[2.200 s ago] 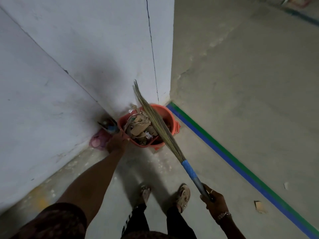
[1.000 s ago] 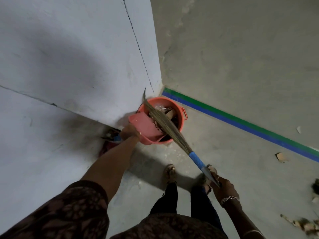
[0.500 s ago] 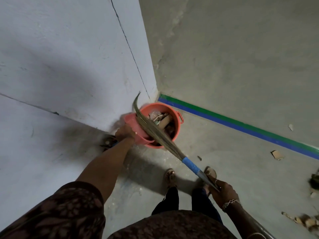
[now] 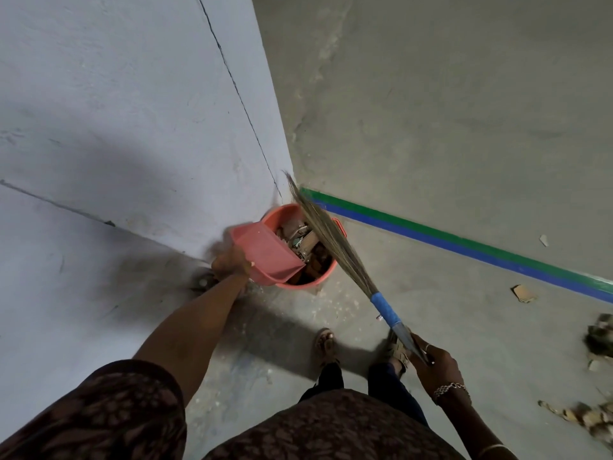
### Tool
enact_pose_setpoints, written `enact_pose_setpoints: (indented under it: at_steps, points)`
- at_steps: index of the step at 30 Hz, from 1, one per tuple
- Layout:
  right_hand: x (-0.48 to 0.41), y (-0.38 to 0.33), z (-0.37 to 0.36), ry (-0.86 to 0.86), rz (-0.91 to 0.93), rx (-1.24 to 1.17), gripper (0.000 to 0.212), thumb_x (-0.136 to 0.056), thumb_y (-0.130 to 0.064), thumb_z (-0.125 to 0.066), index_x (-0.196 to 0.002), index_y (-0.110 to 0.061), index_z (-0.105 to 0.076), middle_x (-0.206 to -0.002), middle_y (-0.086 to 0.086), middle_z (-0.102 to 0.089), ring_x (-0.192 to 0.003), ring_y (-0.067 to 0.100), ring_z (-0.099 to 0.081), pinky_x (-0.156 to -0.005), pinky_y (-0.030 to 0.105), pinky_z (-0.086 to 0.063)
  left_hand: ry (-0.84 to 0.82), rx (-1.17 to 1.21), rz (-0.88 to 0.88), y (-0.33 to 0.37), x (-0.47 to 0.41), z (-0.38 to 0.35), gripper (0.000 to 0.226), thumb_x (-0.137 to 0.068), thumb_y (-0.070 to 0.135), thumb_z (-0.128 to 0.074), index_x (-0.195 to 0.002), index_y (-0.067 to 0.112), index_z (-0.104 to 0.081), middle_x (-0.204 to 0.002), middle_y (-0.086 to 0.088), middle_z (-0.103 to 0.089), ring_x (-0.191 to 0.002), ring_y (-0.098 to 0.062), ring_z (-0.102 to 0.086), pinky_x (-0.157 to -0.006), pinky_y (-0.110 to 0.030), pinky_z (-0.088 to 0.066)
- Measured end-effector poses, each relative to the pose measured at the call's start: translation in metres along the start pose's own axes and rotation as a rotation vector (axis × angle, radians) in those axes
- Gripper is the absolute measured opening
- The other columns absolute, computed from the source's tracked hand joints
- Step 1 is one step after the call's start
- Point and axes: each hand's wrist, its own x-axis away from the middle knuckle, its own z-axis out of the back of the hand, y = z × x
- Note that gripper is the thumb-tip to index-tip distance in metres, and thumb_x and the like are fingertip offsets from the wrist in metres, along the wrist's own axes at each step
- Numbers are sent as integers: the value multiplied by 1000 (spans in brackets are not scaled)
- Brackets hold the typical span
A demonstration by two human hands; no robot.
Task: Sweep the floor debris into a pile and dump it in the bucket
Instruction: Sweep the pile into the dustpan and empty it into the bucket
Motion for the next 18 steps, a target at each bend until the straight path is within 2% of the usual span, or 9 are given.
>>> enact_pose_setpoints:
  at_steps: [2, 5, 9, 12, 15, 18]
  points:
    - [6, 4, -1, 10, 49, -26, 36, -85, -37, -72, -120, -29, -70, -80, -5, -75, -71, 14, -69, -67, 38, -57, 48, -38, -17, 3, 7, 2, 26, -87, 42, -67, -107, 27, -64, -107, -4, -65, -94, -26, -68, -62, -31, -40]
    - [13, 7, -2, -26, 118, 19, 41, -86, -39, -71, -126, -38, -65, -90, -2, -75, -77, 18, -69, -68, 35, -55, 33, -30, -56, 14, 36, 28, 16, -91, 35, -67, -101, 22, -70, -102, -3, -71, -95, -26, -70, -67, -32, -46]
    - [18, 4, 0, -105, 117, 138, 34, -89, -41, -65, -122, -36, -68, -87, 0, -71, -75, 20, -65, -64, 29, -48, 20, 50, -44, 22, 53, 46, 22, -93, 39, -66, -105, 22, -73, -103, -4, -73, -96, -27, -71, -67, -31, -46]
    - [22, 8, -3, -118, 74, 108, 34, -89, -41, -64, -122, -34, -67, -86, 1, -70, -74, 19, -64, -64, 28, -45, 50, 88, -67, 16, 63, 45, 26, -91, 37, -68, -110, 21, -73, -105, -7, -73, -98, -30, -70, -74, -33, -51]
    - [31, 19, -4, -68, 54, -26, 34, -89, -30, -67, -123, -28, -67, -92, 0, -71, -79, 21, -66, -71, 30, -49, 52, 175, -137, 8, 89, 43, 39, -80, 38, -79, -115, 25, -70, -107, -14, -72, -102, -38, -67, -83, -41, -52]
    - [42, 36, -2, -35, 51, -185, 52, -85, -12, -68, -129, -39, -60, -93, -7, -68, -82, 16, -62, -76, 29, -49, 59, 240, -216, -6, 102, 24, 45, -77, 50, -70, -119, 34, -66, -99, -13, -74, -93, -40, -68, -75, -42, -53]
